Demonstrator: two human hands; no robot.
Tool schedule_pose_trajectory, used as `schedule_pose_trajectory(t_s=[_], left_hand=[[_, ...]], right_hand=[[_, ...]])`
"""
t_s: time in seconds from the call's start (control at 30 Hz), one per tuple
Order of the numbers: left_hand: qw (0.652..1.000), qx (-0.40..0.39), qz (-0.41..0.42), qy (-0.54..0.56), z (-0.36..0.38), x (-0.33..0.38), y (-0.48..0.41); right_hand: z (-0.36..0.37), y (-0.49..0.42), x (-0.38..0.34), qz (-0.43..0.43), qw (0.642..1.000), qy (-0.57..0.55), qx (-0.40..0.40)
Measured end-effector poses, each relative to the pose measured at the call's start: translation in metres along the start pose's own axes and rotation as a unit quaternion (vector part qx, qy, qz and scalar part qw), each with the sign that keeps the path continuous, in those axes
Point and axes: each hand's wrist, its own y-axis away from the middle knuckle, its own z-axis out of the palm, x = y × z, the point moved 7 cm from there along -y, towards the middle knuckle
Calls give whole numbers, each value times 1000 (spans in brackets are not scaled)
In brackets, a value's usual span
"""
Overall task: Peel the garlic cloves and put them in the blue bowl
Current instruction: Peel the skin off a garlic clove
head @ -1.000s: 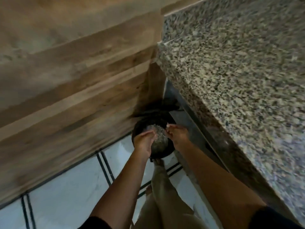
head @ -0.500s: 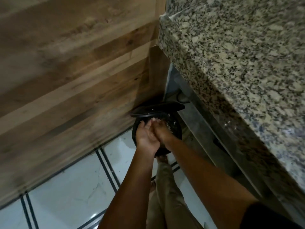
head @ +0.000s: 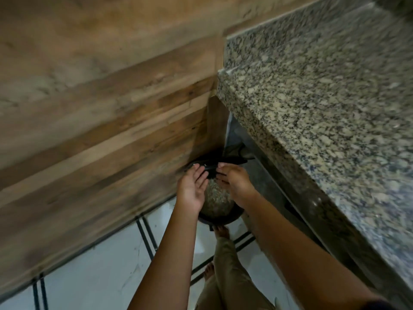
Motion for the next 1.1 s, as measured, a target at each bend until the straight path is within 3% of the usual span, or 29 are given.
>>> schedule_pose_trajectory(t_s=[0.23, 0.43, 0.77, 0.9, 1.1], left_hand=[[991, -98, 61, -67, 79, 17, 88], [956, -240, 52, -158, 185, -44, 168], [851, -432, -57, -294, 284, -256, 312], [815, -460, -74, -345, 295, -336, 359], [790, -452, -63, -410, 305, -433, 398]], right_hand=[[-54, 104, -96, -136, 979, -148, 18], [-169, 199, -134, -226, 929, -259, 139], [-377, 361, -68, -282, 824, -355, 339], [-449, 409, -33, -278, 803, -352, 394], [-559, 446, 23, -217, 794, -294, 487]])
